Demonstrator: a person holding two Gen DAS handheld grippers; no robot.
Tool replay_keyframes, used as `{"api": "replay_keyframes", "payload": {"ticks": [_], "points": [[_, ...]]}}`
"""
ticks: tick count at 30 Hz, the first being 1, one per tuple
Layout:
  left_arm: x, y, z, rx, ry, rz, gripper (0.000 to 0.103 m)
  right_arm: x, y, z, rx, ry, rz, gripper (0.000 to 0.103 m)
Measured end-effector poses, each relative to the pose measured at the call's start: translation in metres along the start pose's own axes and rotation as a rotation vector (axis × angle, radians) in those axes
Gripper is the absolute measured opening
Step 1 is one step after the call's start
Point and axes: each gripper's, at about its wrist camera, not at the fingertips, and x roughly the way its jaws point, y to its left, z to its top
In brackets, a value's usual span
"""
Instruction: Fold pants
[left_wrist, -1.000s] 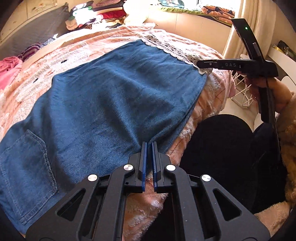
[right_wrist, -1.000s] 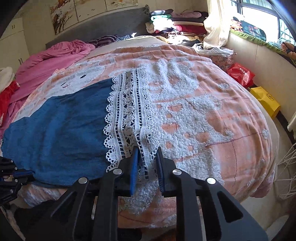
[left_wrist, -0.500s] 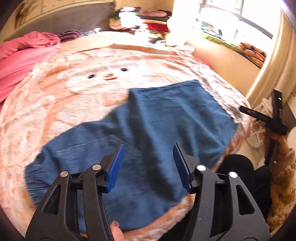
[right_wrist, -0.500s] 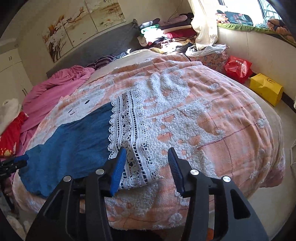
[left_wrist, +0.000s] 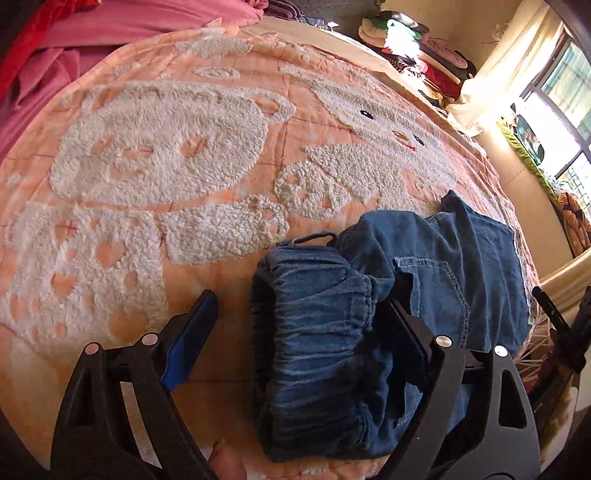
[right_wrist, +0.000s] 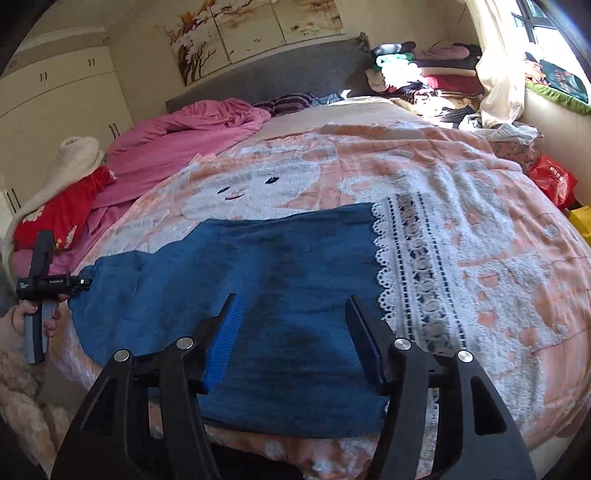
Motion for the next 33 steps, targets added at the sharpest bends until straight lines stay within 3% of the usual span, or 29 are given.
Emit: {"api": "replay_keyframes", "payload": {"ticks": [1, 4, 7, 11, 14, 19, 23, 30, 33], "points": [[0.002, -0.005, 0.000, 0.010, -0.008, 0.011, 0.046, 0.009, 0.001, 0.000, 0.001, 0.028, 0.003, 0.057], [0.002, -0.012, 0.002, 0.026, -0.020, 0.069, 0.038, 0.031, 0.002, -0.006, -0.002, 0.117, -0.022, 0.057], [-0.024, -0.005, 0.004, 0.043, -0.060, 0.036, 0.030, 0.034, 0.004, -0.010, -0.012, 0.124, -0.035, 0.057], [-0.027, 0.007, -0.001, 0.100, -0.054, 0.061, 0.030, 0.037, 0.011, -0.013, -0.037, 0.134, -0.049, 0.057], [-0.008, 0.020, -0.006, 0.049, -0.044, 0.051, 0.038, 0.039, 0.010, -0.016, -0.040, 0.142, -0.060, 0.057], [-0.007, 0.018, -0.003, 0.055, -0.069, 0.083, 0.048, 0.037, 0.008, -0.018, -0.028, 0.128, -0.049, 0.057], [-0.031, 0.017, 0.000, 0.046, -0.098, 0.054, 0.049, 0.021, 0.004, -0.017, 0.006, 0.073, -0.013, 0.057], [-0.090, 0.002, 0.011, 0.109, -0.254, 0.150, 0.055, -0.022, -0.017, -0.012, 0.061, -0.060, -0.045, 0.057], [-0.101, -0.010, 0.018, 0.127, -0.268, 0.098, 0.059, -0.039, -0.030, -0.013, 0.095, -0.103, -0.069, 0.057]]}}
